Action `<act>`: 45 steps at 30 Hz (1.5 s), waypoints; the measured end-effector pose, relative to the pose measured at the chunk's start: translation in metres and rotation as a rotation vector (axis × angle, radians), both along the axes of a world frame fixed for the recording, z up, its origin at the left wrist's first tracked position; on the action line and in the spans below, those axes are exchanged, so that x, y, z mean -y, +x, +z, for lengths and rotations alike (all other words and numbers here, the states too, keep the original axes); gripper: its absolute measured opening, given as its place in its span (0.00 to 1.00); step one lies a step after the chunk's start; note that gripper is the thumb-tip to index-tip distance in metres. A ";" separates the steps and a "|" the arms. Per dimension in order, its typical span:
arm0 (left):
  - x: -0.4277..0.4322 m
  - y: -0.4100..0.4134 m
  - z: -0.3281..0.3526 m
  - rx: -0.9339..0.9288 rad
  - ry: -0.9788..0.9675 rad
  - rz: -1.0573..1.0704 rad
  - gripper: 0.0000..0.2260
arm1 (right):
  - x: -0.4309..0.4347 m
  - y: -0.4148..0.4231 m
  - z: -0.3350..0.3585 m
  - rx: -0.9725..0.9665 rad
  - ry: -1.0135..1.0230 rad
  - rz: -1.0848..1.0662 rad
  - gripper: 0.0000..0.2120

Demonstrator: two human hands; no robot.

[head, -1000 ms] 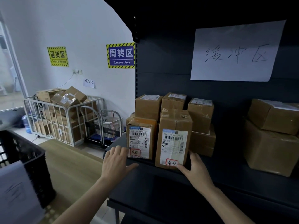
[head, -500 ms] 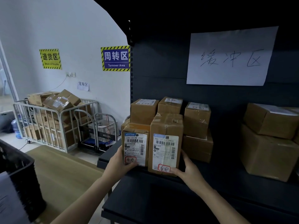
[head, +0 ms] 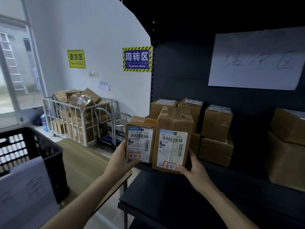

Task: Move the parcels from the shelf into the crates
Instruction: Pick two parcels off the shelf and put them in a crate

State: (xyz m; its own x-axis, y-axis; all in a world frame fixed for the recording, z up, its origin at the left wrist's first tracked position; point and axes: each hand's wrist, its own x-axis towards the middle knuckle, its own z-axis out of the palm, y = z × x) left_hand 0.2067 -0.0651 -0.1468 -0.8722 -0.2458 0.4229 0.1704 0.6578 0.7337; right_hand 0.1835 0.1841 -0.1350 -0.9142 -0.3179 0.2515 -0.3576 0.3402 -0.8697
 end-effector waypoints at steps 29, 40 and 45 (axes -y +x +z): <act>0.287 0.215 0.042 -0.021 0.049 0.369 0.33 | 0.329 0.064 0.021 -0.002 -0.151 0.471 0.18; 0.416 0.334 0.046 -0.043 0.009 0.604 0.31 | 0.504 0.140 0.019 0.035 -0.166 0.679 0.14; 0.457 0.383 0.037 -0.012 0.025 0.698 0.32 | 0.565 0.176 0.020 0.073 -0.157 0.803 0.13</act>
State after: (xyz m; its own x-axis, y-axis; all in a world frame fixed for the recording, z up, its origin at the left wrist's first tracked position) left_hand 0.5893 -0.5224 -0.1099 -0.5021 -0.7569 0.4184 -0.2783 0.5995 0.7504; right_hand 0.3599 -0.3808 -0.1154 -0.4391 -0.8481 0.2966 -0.3813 -0.1231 -0.9162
